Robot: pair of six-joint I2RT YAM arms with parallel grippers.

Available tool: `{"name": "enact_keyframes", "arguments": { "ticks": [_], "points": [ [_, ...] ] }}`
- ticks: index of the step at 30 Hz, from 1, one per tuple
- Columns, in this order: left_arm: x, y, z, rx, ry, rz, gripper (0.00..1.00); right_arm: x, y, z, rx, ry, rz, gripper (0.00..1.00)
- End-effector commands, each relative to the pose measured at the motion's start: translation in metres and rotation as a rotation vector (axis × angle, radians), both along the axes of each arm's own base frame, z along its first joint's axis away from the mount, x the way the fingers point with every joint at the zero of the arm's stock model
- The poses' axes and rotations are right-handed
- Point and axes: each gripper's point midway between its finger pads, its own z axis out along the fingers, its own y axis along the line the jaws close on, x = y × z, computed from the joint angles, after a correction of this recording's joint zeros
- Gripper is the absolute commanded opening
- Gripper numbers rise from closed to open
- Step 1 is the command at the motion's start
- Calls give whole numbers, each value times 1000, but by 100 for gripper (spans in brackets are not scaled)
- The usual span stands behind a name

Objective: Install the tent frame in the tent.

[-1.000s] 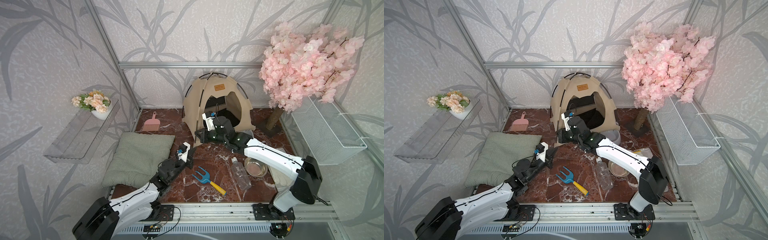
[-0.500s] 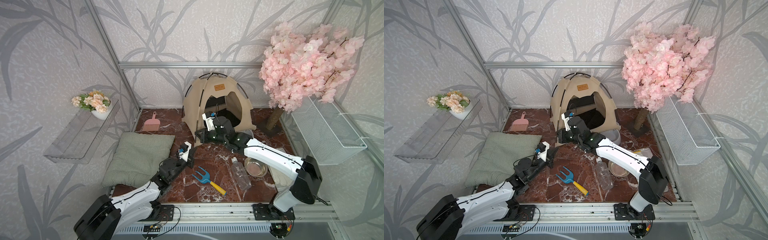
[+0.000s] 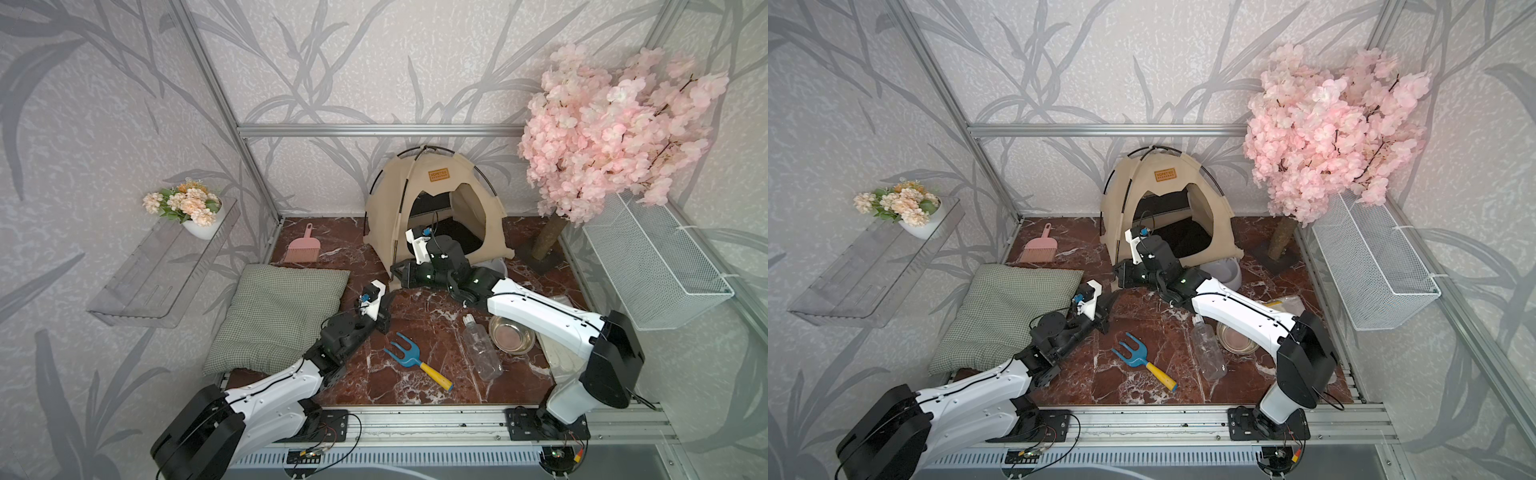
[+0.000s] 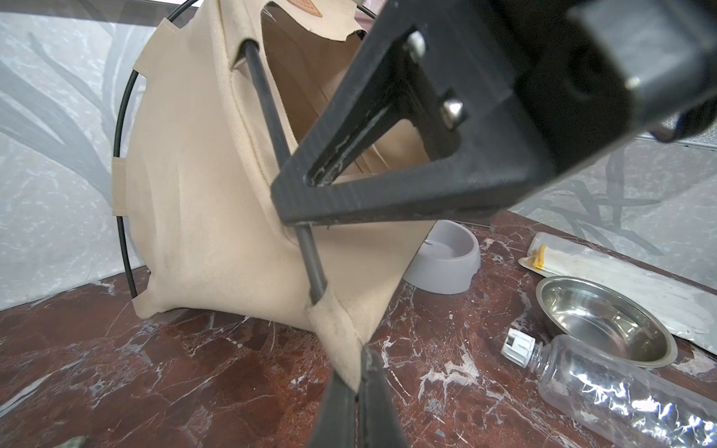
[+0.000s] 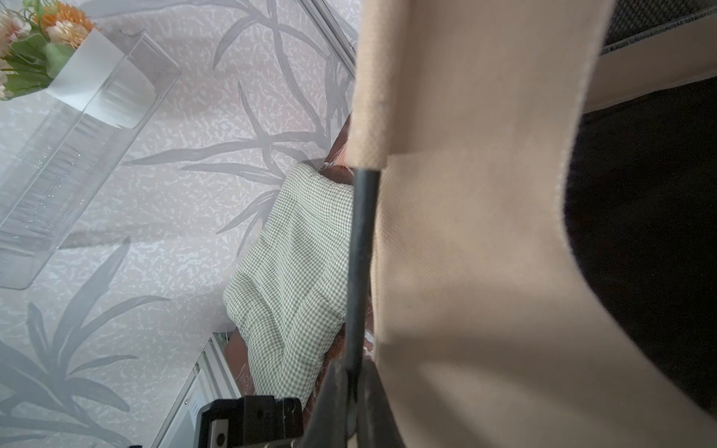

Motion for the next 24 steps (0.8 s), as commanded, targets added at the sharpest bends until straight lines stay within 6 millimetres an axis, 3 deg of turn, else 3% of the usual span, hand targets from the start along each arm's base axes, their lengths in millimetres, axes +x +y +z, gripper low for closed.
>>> {"name": "enact_keyframes", "arguments": {
  "ticks": [1, 9, 12, 14, 17, 20, 24],
  "points": [
    [5, 3, 45, -66, -102, 32, 0, 10, -4, -9, -72, -25, -53, 0],
    [11, 11, 28, -73, -18, 80, 0, -4, 12, -14, 15, 46, -41, 0],
    [15, 15, 18, -68, 34, 115, 0, -19, 26, -38, 5, 102, 5, 0],
    [16, 14, 12, -58, 66, 115, 0, -19, 20, -50, -23, 117, -20, 0],
    [14, 17, 2, -69, 101, 122, 0, -15, 16, -51, -37, 59, -27, 0],
    [12, 25, -7, -93, 118, 153, 0, -14, 13, -70, -54, 89, -3, 0],
    [5, 33, -16, -101, 70, 160, 0, -6, 6, -56, -28, 80, -15, 5]
  ]
}}
